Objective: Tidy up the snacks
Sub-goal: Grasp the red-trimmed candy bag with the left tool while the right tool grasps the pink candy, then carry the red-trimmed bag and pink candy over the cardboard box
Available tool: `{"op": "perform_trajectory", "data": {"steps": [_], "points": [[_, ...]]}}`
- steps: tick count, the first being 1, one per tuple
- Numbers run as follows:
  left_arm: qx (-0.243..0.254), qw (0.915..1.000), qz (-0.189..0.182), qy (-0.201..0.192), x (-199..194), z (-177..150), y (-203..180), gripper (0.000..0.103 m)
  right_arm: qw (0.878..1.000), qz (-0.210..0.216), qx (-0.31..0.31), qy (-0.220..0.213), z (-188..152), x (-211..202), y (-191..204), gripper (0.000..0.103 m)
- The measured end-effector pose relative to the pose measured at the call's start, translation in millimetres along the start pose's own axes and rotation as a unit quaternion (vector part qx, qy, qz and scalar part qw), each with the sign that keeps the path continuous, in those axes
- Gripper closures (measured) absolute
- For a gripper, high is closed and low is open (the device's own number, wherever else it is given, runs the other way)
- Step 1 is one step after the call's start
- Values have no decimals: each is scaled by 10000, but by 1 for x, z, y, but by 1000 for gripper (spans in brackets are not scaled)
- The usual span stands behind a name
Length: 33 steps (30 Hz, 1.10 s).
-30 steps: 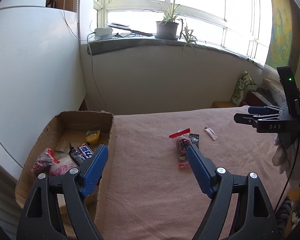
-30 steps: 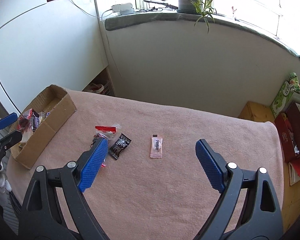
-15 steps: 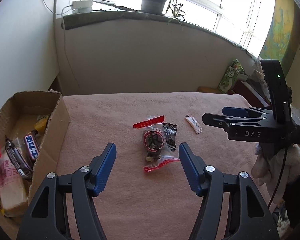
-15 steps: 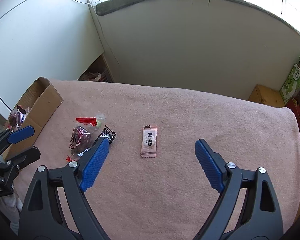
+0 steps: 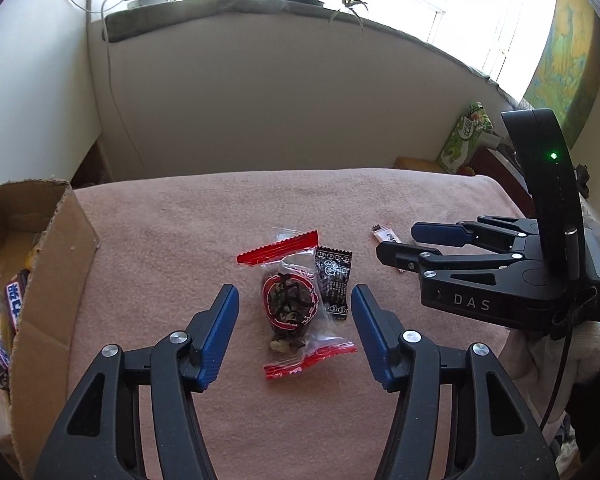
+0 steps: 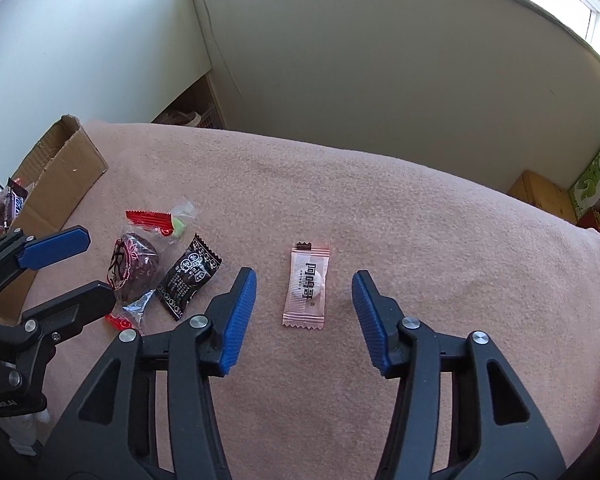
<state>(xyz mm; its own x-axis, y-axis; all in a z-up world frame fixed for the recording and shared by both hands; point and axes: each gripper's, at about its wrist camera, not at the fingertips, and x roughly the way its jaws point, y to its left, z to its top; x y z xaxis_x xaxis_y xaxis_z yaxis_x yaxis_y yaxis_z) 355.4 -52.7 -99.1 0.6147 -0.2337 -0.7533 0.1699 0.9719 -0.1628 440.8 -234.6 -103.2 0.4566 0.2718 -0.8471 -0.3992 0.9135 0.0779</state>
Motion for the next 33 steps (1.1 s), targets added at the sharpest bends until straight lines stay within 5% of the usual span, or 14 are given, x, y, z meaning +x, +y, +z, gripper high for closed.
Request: {"op": "perform_trajectory", "data": {"steps": [10,15,33], "points": [[-21,9999,9,105,13,3,1,53,9995,-174,-221,116,0,10,8,68],[-13,9998,-17,188,19,1,1,69,9994,-175,-281,140,0,15,14,81],[-48,10000,-25,43,2,-12,11,72,9998,-124,-144,-60,-18,-4,10,83]]}}
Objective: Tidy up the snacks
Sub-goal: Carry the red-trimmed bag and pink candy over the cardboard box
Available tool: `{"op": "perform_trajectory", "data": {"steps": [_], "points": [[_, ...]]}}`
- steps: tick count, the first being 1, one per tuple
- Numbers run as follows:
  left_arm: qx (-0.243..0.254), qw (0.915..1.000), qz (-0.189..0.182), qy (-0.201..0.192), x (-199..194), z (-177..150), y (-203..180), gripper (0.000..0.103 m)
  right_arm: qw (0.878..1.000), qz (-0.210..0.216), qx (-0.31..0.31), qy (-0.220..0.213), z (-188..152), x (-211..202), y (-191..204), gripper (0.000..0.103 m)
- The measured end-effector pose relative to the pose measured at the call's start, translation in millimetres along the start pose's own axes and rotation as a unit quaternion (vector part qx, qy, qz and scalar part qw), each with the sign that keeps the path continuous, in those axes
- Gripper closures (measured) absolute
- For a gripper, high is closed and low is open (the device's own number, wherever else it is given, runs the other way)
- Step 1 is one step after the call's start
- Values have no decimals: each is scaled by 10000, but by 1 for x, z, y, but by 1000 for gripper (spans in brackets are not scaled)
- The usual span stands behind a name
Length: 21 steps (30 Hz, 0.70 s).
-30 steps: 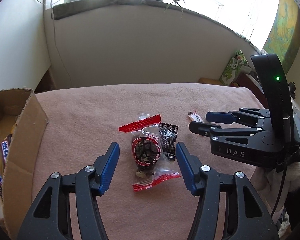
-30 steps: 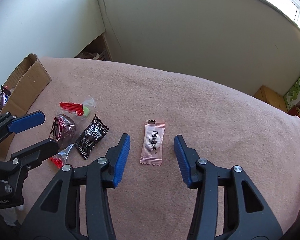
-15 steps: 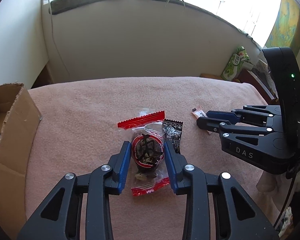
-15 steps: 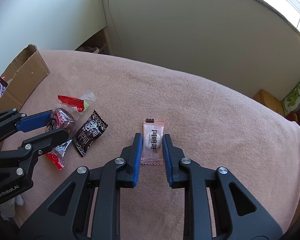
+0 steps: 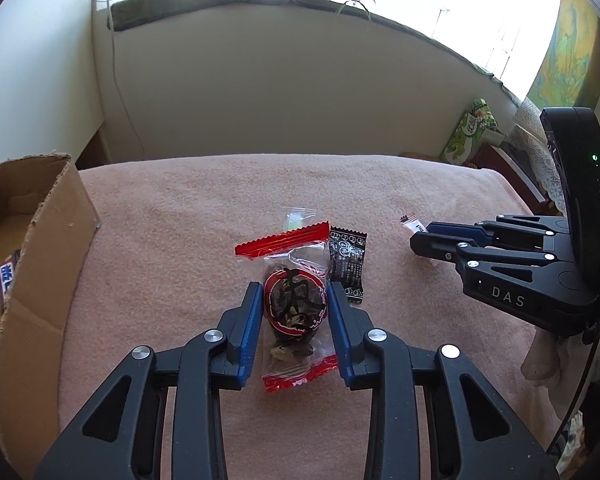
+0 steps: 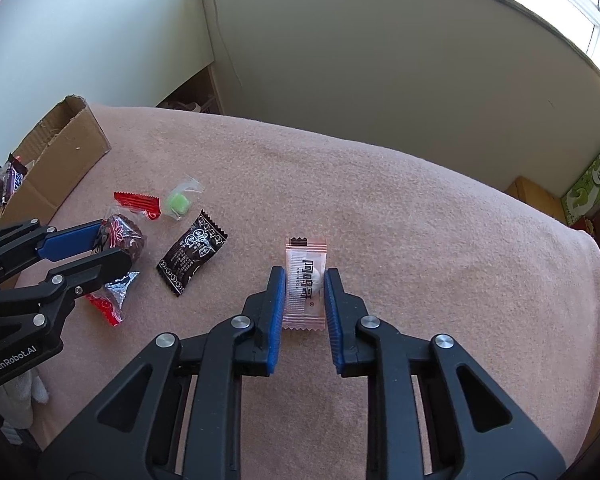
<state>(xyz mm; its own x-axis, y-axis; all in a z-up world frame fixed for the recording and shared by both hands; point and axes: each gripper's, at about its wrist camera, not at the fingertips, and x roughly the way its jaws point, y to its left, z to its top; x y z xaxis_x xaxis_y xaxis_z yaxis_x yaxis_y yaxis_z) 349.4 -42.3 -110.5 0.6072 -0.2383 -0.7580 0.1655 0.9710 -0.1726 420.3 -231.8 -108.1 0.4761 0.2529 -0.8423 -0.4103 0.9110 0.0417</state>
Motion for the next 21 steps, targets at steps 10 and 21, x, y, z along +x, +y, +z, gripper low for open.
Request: {"op": "perform_trajectory", "data": {"steps": [10,21], "points": [[8,9995,36,-307,-41,-11,6,72,9996,52,89,-245,-9,-32,5,83],[-120,9971,197,-730,-94,-25,28,72,9978,226,-91,-617,-10,-73,46,83]]}}
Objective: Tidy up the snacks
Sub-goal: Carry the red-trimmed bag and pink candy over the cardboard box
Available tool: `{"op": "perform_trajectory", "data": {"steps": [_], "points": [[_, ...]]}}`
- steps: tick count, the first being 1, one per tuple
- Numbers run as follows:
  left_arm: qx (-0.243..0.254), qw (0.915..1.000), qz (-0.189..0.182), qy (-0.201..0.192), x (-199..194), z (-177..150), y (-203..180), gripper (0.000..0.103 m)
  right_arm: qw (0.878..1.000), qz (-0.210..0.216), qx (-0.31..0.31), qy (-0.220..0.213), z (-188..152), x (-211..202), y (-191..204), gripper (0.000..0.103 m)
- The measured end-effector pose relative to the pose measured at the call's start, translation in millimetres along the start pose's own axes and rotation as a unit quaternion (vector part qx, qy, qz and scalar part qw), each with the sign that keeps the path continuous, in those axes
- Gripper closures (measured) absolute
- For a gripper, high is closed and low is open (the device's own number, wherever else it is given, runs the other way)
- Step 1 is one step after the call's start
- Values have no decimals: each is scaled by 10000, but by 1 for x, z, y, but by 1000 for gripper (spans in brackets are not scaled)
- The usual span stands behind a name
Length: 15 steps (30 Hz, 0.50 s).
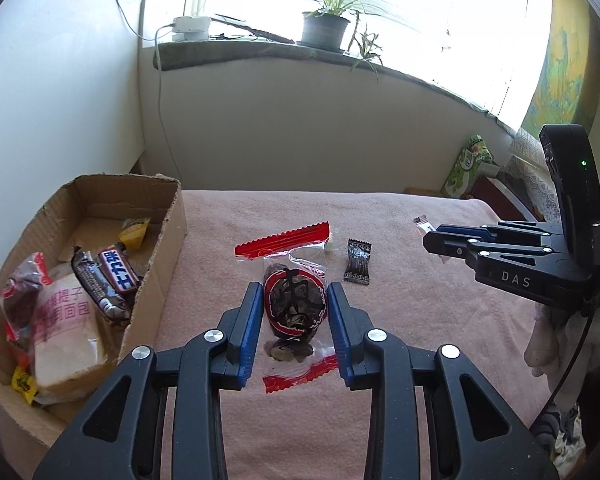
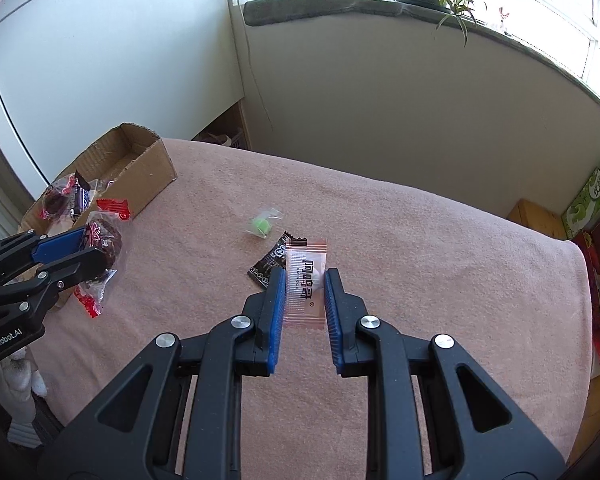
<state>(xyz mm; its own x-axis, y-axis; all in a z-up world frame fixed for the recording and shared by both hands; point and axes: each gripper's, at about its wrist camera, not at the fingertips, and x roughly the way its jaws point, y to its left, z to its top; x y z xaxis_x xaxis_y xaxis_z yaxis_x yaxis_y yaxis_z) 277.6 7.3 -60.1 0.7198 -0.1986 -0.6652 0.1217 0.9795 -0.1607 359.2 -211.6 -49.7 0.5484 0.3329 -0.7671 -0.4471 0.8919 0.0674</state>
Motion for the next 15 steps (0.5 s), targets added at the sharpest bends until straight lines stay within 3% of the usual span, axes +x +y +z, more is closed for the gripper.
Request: {"op": "perform_trajectory", "data": {"steps": [15], "points": [[-220,9980,465,-364,-45,4,60,72,9976,387,-496,-284,40,-3,84,83]]}}
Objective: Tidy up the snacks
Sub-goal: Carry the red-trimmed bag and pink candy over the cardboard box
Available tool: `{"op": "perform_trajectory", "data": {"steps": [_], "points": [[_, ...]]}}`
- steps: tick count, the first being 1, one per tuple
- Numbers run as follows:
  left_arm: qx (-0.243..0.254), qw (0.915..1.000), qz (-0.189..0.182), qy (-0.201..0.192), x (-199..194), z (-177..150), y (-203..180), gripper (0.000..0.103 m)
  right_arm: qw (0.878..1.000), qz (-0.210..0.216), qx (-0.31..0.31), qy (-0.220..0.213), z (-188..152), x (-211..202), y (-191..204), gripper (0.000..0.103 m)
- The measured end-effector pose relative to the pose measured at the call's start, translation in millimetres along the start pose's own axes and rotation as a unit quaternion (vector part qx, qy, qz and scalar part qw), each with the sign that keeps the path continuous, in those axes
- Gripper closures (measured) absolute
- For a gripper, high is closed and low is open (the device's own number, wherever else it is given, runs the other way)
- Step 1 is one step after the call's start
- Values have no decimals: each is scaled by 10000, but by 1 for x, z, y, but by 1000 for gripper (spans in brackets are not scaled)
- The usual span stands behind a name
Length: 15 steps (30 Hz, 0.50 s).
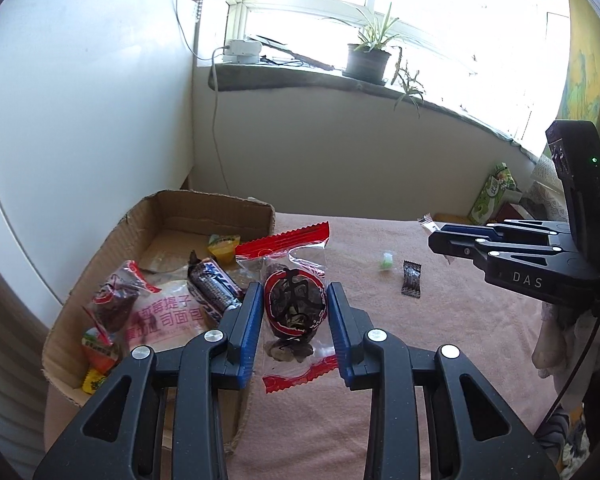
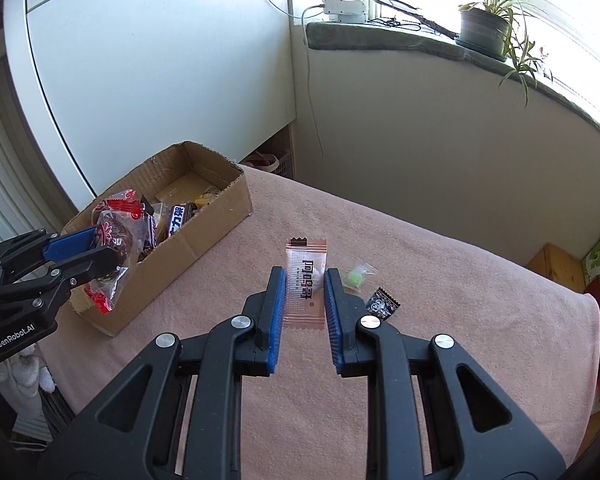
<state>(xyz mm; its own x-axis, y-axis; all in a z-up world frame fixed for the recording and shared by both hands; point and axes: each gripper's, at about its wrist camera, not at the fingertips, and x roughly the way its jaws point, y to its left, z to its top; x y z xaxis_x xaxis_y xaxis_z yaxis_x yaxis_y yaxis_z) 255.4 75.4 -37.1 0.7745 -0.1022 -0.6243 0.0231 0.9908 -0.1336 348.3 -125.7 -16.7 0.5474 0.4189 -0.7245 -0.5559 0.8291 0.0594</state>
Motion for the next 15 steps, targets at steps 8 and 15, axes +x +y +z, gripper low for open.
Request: {"op": "perform_trajectory", "data": {"steps": [8,15], "points": [[-128,9995,244,-121,-5,9,32,72,9995,258,-168,-76,23,13,36,83],[-165,9989,386,-192,-4,16,53,72,9985,418,-347,-74,41,24,63,83]]}}
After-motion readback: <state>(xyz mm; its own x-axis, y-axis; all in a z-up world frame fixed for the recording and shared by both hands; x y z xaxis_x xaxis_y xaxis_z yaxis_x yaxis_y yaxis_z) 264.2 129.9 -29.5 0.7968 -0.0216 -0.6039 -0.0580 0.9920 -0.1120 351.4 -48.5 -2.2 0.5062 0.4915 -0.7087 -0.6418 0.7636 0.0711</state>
